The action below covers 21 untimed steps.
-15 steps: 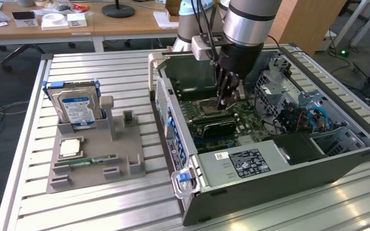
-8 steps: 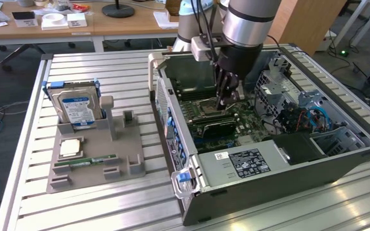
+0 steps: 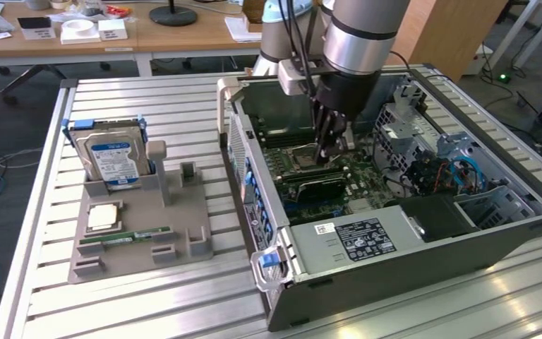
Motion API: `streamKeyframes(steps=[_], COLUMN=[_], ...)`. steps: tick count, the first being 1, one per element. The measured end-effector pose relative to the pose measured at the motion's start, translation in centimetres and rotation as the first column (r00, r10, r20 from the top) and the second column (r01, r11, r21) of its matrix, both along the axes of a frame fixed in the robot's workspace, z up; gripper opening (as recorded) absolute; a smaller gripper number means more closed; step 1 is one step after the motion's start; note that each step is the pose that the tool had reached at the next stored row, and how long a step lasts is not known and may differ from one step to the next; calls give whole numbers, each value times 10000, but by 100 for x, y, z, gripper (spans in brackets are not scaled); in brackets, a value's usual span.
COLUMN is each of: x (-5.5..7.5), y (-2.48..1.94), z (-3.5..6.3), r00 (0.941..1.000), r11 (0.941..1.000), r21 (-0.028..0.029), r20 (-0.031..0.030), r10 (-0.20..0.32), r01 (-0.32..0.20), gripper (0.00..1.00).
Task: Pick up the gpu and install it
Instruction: 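Press down on the gpu until it lock into place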
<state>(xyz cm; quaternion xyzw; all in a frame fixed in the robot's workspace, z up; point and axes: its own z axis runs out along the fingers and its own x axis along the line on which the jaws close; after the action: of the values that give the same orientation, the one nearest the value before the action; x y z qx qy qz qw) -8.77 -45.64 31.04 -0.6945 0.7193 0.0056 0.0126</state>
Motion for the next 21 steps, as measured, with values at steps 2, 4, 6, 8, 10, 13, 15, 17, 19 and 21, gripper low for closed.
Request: streamKeyframes(steps=[2, 4, 6, 8, 10, 13, 15, 17, 19, 21], x=[0, 0, 0, 0, 0, 0, 0, -1, 0, 0], y=[2, 3, 4, 4, 4, 5, 5, 8, 13, 14], z=[-36, -73, -110, -146, -179, -216, -221, -237, -261, -282], r00=[10000, 10000, 10000, 10000, 10000, 10000, 10000, 10000, 10000, 10000], r11=[10000, 10000, 10000, 10000, 10000, 10000, 10000, 10000, 10000, 10000], r21=[0, 0, 1, 0, 1, 1, -2, 2, 0, 1], r20=[0, -2, -3, -7, -8, -8, -10, -7, -9, -9], r10=[0, 0, 0, 0, -1, 0, 0, -1, 0, 1], r01=[0, 0, 0, 0, 1, 0, 0, 1, 0, -1], gripper=[11, 11, 11, 11, 11, 11, 11, 11, 11, 11])
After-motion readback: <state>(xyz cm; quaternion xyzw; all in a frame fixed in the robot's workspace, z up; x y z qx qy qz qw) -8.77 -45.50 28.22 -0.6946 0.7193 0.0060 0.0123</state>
